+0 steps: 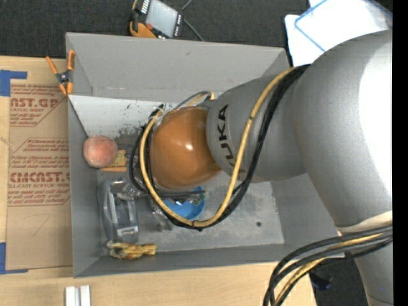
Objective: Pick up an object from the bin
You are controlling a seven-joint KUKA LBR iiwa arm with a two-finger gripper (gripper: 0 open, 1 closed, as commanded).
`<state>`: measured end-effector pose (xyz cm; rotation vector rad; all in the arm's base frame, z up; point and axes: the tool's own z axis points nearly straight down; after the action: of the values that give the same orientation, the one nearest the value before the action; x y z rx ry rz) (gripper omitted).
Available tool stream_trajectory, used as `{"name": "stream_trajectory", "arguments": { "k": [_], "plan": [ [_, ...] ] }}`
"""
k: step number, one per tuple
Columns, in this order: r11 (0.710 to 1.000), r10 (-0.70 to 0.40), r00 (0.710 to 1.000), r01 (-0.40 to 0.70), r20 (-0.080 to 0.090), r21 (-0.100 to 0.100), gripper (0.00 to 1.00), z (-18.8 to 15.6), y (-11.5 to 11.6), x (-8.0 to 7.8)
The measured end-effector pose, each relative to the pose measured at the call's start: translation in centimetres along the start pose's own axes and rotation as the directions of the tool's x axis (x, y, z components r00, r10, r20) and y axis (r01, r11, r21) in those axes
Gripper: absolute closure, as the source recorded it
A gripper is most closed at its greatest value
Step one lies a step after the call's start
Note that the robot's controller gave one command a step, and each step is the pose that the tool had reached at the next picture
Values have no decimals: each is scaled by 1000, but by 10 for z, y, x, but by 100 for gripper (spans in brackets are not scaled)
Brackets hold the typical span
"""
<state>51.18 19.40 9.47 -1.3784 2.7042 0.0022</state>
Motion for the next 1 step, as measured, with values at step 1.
{"name": "stream_trajectory", "arguments": {
  "k": [1],
  "plan": [
    [1000,-7,1000,7,-5,-7,0,-5,2,14]
  ]
}}
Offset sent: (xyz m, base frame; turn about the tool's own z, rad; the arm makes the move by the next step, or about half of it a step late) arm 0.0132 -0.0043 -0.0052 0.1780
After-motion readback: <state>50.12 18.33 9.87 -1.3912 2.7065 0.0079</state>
